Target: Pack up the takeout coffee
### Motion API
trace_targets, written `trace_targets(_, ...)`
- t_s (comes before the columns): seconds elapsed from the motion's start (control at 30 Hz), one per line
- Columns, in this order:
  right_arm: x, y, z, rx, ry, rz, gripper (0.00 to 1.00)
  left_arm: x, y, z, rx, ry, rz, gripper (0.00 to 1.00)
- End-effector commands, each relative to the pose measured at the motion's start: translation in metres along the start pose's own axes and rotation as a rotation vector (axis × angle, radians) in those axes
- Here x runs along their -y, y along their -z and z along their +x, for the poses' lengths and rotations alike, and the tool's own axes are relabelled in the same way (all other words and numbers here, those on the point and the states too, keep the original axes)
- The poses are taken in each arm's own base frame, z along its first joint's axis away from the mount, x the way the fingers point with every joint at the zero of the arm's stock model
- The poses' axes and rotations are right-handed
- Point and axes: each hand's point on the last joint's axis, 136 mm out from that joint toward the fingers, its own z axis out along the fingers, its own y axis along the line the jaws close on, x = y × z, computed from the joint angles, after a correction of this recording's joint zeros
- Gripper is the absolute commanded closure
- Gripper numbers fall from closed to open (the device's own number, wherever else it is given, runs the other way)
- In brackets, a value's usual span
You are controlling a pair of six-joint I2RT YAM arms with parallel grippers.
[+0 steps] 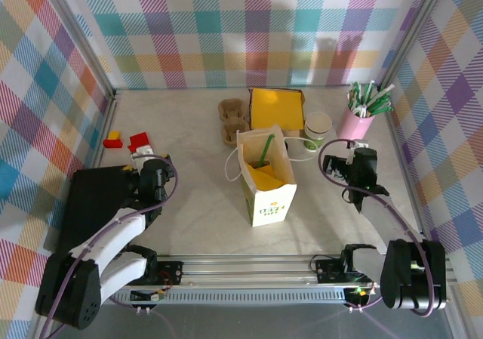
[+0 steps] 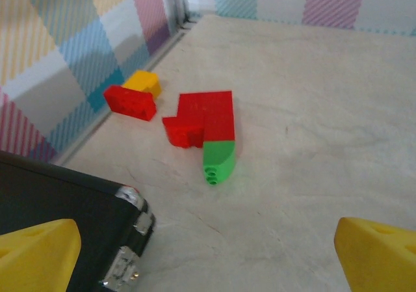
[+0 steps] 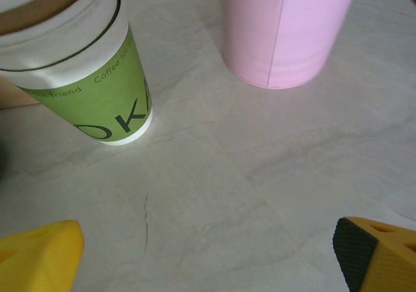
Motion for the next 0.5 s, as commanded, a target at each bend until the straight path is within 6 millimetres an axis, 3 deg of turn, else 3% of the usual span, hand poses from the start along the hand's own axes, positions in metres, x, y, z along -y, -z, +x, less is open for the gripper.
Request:
trace_targets(0.0,-0.011,-0.002,-0.036,0.205,0.067,-0.056,0.01,0.012,-0.011,-0.004,0.061,0.038,0.091,0.03)
trace_targets(0.17,-0.019,-0.017,-0.028,0.221,0.079,-0.109,0.01,0.013,-0.028,0.009,0.064,0.044,0.092,0.01)
trace_targets(0.47,-0.037,-0.034,-0.027,0.276,0.077,-0.217,0.01,0.029,-0.041,0.003,0.151,0.041,0.193,0.00)
